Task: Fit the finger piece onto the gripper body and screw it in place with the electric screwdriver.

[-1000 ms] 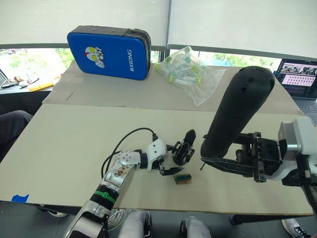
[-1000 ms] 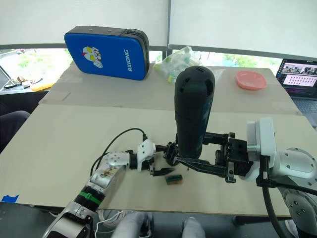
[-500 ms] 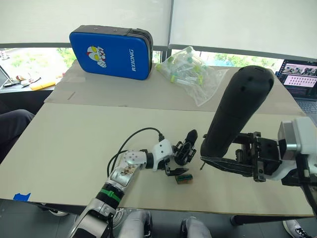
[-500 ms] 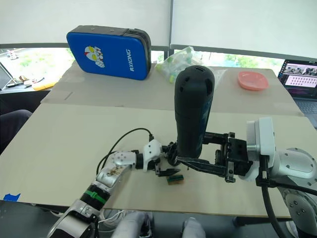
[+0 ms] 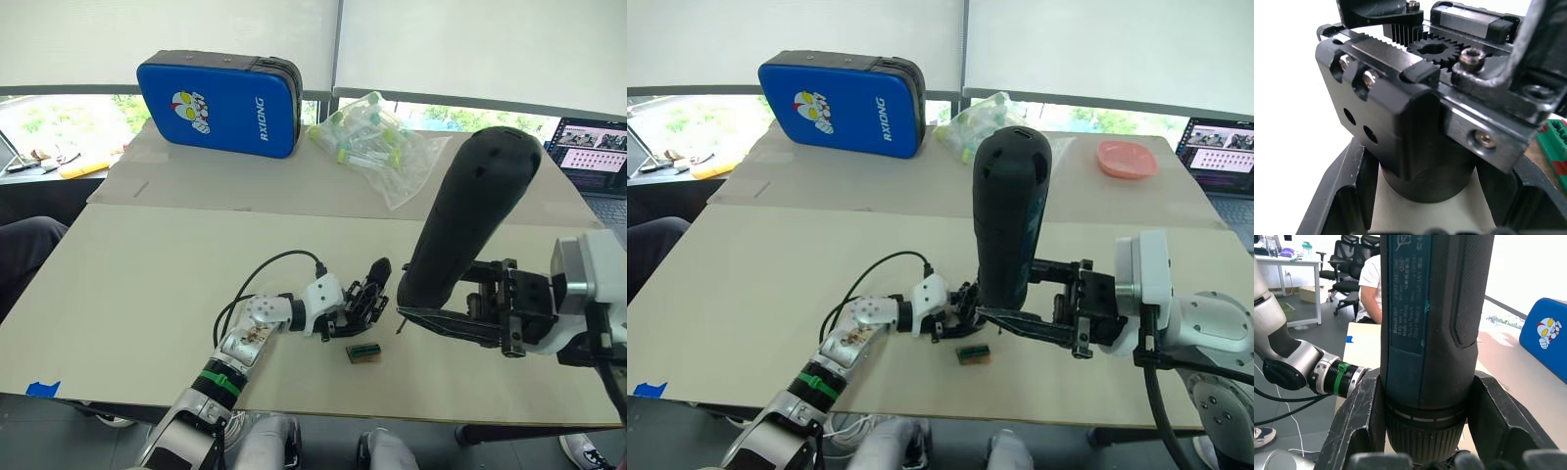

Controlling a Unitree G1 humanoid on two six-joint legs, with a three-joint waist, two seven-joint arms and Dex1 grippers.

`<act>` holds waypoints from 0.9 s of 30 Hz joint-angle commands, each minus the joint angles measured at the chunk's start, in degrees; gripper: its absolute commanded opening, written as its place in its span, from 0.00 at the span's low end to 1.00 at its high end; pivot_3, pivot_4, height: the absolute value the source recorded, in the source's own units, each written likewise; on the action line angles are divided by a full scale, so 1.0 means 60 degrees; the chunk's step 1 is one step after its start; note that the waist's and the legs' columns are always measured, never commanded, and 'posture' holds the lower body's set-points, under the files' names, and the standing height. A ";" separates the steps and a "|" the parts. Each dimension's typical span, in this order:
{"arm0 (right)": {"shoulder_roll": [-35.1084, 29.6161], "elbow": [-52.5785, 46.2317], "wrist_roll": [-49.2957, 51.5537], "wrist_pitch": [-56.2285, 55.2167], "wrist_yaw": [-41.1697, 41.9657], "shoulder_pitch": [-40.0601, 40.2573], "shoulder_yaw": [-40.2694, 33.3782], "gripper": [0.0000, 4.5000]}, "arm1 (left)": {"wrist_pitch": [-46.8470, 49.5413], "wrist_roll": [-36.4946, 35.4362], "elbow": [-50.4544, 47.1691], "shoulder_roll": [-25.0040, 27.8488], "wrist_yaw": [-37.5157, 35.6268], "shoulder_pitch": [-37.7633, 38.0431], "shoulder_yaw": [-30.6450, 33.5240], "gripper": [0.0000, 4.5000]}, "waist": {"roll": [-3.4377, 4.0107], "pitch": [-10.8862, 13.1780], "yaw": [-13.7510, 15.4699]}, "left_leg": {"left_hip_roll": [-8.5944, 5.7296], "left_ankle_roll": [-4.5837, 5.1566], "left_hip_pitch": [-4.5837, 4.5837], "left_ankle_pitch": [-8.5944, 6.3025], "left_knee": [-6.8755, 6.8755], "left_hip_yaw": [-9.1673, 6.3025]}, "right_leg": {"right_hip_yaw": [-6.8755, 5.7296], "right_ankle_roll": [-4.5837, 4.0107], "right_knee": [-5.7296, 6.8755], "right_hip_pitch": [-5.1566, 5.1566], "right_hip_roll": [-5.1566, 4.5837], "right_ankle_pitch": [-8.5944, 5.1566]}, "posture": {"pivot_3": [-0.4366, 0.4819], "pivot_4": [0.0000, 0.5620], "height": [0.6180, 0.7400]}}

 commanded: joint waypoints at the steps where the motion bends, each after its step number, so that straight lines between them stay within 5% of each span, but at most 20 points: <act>1: -0.0266 -0.0118 0.0925 0.0125 -0.0295 -0.0703 -0.0496 0.42 | 0.0118 0.0148 0.0305 0.0025 0.0029 0.0019 -0.0135 0.52 | 0.0000 0.0000 -0.0004 | 0.0000 0.0000 0.0000 0.0000 0.0001 0.0000 | 0.0001 -0.0001 0.0001 0.0000 0.0000 0.0001 | 0.48 0.27 1.00; 11: -0.0351 0.0467 0.2484 0.1099 -0.1654 -0.3397 0.0405 0.42 | 0.0274 0.0060 0.0265 -0.0002 -0.0089 0.0092 -0.0153 0.52 | 0.0001 0.0000 -0.0045 | 0.0002 0.0001 0.0001 0.0001 0.0003 0.0000 | 0.0000 -0.0007 0.0000 0.0002 -0.0003 0.0001 | 0.48 0.27 1.00; 27: 0.0791 0.1288 0.0463 0.1142 -0.1496 -0.4593 0.2423 0.42 | 0.0364 0.0066 0.0250 -0.0016 -0.0091 0.0131 -0.0194 0.52 | 0.0003 -0.0002 -0.0057 | 0.0001 0.0002 -0.0001 0.0001 0.0003 0.0004 | -0.0002 0.0036 0.0003 -0.0002 -0.0004 0.0026 | 0.48 0.27 1.00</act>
